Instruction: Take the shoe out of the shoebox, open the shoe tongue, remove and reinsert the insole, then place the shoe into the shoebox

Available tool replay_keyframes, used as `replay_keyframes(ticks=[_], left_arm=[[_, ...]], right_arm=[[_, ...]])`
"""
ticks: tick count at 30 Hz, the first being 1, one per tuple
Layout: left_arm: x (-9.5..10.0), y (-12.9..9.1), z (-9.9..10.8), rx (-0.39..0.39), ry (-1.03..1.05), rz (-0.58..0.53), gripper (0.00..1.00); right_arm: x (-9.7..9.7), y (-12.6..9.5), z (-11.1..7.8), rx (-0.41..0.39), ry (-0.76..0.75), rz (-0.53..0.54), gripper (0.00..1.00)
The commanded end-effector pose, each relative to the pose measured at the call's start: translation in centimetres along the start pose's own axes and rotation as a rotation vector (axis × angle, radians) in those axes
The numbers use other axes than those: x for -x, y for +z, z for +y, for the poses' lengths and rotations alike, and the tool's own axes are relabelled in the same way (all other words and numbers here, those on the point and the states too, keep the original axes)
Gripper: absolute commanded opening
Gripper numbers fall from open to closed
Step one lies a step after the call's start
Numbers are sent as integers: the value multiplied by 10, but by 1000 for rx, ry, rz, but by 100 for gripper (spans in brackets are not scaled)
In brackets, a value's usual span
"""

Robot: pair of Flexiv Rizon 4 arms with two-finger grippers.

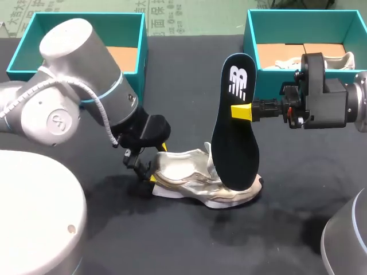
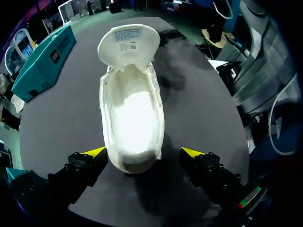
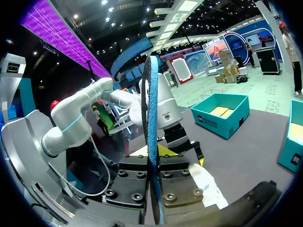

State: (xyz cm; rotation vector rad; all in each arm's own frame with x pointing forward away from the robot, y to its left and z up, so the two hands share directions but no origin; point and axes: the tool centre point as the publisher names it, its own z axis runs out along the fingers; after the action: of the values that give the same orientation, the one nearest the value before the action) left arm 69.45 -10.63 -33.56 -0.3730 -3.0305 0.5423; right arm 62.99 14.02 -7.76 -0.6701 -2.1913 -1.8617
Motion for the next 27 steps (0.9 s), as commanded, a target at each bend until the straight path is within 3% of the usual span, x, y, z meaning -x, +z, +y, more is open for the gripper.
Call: replay_keyframes(ticks=[1, 9, 19, 27], left_arm=[[1, -15, -16, 212, -27, -18, 100], [1, -15, -16, 212, -27, -18, 100], [14, -7, -23, 213, -22, -9, 100], [36, -3, -40, 222, -29, -36, 100]], right_arm=[[-1, 1, -2, 2, 0, -4, 0], [-1, 1, -2, 2, 0, -4, 0], [-1, 1, -2, 2, 0, -4, 0], [-1, 1, -2, 2, 0, -4, 0]])
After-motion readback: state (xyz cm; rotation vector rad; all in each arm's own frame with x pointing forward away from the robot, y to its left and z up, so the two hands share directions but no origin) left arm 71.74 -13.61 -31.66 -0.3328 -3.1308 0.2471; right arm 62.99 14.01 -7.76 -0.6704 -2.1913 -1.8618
